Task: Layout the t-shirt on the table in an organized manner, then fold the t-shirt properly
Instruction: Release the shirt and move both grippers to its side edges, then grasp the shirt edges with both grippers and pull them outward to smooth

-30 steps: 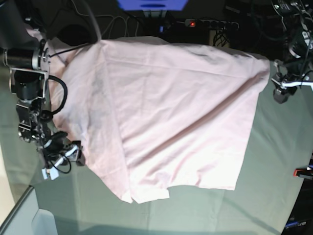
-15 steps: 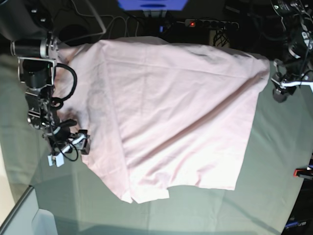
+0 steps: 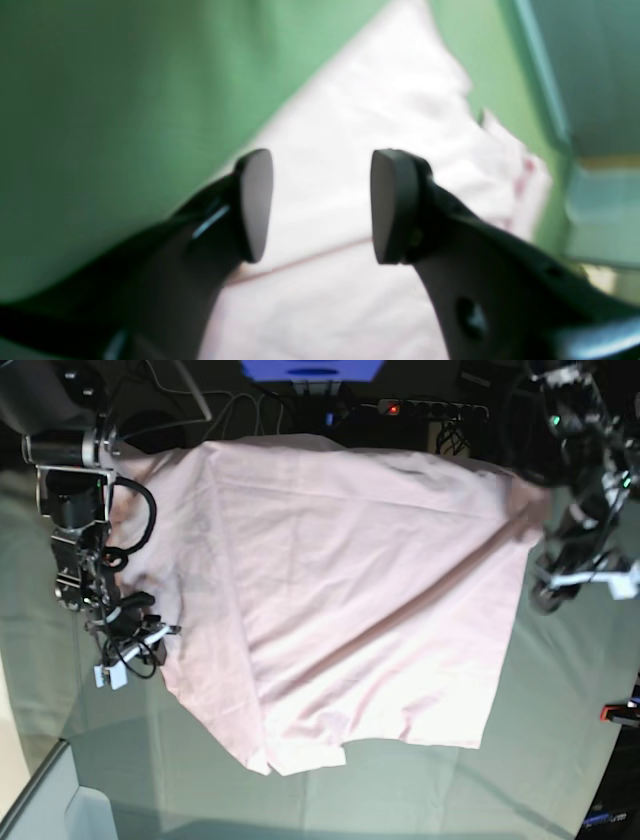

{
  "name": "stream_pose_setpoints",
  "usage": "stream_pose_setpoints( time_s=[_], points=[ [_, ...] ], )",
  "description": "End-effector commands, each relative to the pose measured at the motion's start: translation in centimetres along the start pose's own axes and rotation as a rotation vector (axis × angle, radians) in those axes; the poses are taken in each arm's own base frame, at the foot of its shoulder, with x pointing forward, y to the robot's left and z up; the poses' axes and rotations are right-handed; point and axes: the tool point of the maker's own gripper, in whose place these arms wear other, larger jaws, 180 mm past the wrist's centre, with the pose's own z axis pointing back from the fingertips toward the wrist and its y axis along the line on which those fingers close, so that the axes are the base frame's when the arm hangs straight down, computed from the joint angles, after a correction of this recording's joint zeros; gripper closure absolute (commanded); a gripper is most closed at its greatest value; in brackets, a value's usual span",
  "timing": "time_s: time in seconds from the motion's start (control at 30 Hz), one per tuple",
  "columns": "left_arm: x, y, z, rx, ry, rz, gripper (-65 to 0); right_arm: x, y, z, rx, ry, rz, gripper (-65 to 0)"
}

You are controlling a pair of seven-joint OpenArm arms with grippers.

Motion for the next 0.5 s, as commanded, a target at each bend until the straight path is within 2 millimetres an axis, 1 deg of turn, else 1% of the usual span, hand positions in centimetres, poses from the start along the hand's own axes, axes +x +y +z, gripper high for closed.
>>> stream_pose_setpoints(
  time_s=[0.0, 0.1, 0.17, 0.27, 0.3, 0.33, 0.43, 0.47],
  points=[
    [0.1, -0.5, -0.5, -0.013, 0.0, -0.01, -30.4, -0.3, -0.4, 0.1, -0.001, 0.042, 0.026, 0.0],
    [-2.3, -1.3, -3.1, -0.029, 0.081, 0.009, -30.3, -0.1, -0.4, 0.2, -0.002, 0.036, 0.029, 0.0],
    [-3.7, -1.4, -4.6, -0.024, 0.13, 0.028, -30.3, 0.2, -0.8, 0.3, -0.008, 0.028, 0.025, 0.0],
    [-5.4, -0.6, -6.5, 0.001, 0.19, 0.071, -30.3, 0.2, -2.2, 0.8, -0.034, 0.025, 0.021, 0.0],
    [-5.7, -0.6, -7.0, 0.006, 0.203, 0.084, -30.3, 0.4, -2.7, 1.1, -0.046, 0.013, 0.007, 0.0],
    [-5.9, -0.4, -7.3, 0.012, 0.213, 0.094, -30.3, 1.0, -3.3, 1.4, -0.06, -0.011, -0.011, 0.0],
    [-6.9, 0.4, -7.9, 0.038, 0.241, 0.116, -30.3, 2.2, -5.6, 3.3, -0.118, -0.082, -0.044, 0.0],
    [-6.7, 0.5, -8.0, 0.047, 0.236, 0.102, -30.3, 2.8, -6.4, 4.0, -0.137, -0.112, -0.053, 0.0]
  ],
)
